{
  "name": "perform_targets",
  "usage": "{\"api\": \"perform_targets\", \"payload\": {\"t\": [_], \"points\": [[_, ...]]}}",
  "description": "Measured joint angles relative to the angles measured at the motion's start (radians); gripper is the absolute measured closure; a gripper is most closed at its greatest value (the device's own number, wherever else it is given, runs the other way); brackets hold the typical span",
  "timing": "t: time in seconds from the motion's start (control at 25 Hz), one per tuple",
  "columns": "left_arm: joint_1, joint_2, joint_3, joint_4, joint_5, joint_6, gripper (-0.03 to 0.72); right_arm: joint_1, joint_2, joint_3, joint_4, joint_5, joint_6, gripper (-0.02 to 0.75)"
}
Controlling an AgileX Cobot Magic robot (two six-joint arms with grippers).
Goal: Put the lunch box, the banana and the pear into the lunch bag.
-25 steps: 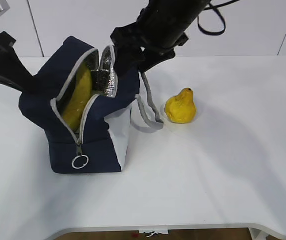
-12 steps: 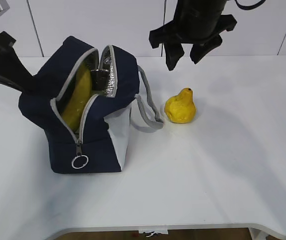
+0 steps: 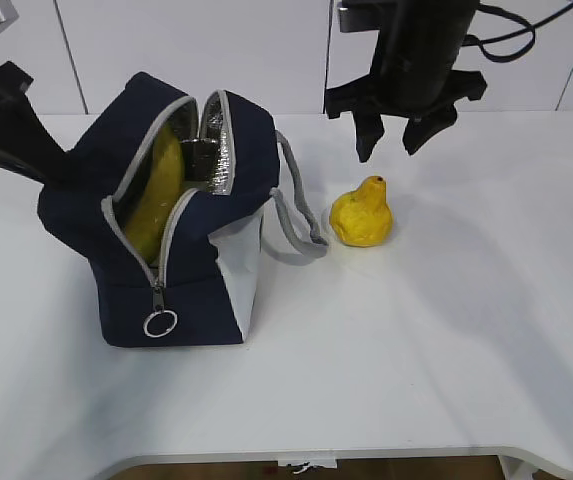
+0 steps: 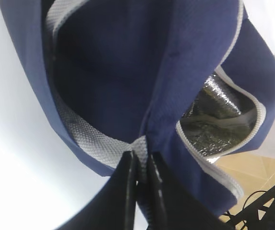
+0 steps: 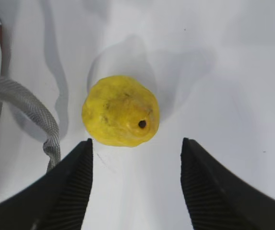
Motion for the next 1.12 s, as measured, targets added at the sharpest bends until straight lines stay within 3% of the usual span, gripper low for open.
{"api": "perform_targets", "payload": {"t": [0.28, 0.6, 1.12], "points": [[0.0, 0.0, 0.0, 0.0, 0.0, -0.006, 0.677, -0.066, 0.049, 0.0, 0.113, -0.01, 0.005, 0.298], [0.0, 0.0, 0.0, 0.0, 0.0, -0.01, 0.677, -0.073, 0.109, -0.002, 0.197, -0.036, 0.006, 0.302], [0.0, 0.0, 0.0, 0.0, 0.0, -0.01, 0.677, -0.073, 0.131, -0.002, 0.205, -0.091, 0.006, 0.305]]}}
